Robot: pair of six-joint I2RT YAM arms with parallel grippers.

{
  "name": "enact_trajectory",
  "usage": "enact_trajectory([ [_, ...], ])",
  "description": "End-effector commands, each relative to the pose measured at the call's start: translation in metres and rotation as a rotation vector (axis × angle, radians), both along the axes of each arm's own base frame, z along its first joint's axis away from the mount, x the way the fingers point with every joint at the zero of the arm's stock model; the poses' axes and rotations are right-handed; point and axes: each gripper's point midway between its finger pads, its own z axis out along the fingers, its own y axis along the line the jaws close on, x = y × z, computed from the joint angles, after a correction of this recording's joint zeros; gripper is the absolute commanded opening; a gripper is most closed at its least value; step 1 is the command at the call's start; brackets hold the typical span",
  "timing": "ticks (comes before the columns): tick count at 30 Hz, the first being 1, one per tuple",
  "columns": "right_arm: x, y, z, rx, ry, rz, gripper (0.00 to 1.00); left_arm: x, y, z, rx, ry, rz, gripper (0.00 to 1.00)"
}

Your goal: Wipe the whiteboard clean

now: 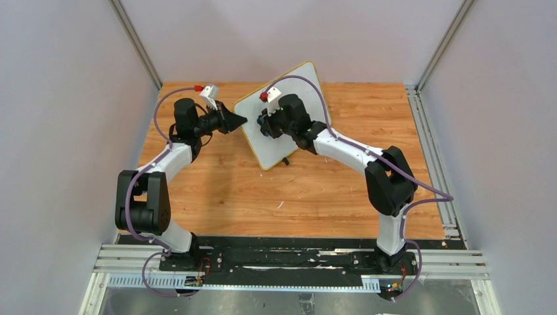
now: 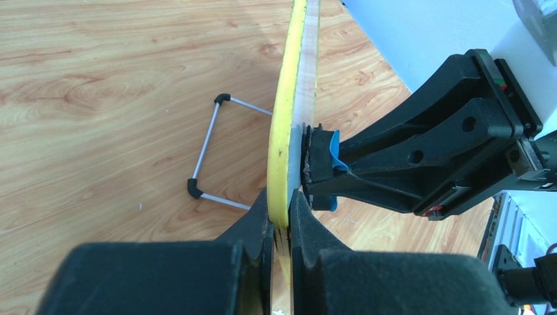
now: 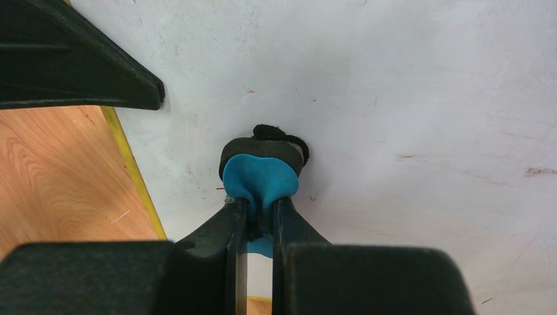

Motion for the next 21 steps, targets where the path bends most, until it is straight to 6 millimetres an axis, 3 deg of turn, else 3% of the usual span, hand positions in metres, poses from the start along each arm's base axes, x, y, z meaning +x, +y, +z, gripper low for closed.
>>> enact_trajectory([
  [1,-0.003,-0.016,-0.03,-0.014,0.074,-0.054,0.01,0.0,0.007,-0.04,0.168,-0.023,-0.014,0.0],
  [21,-0.048,0.018,-0.021,-0.031,0.043,0.034,0.01,-0.002,0.007,-0.04,0.17,-0.025,-0.014,0.0],
])
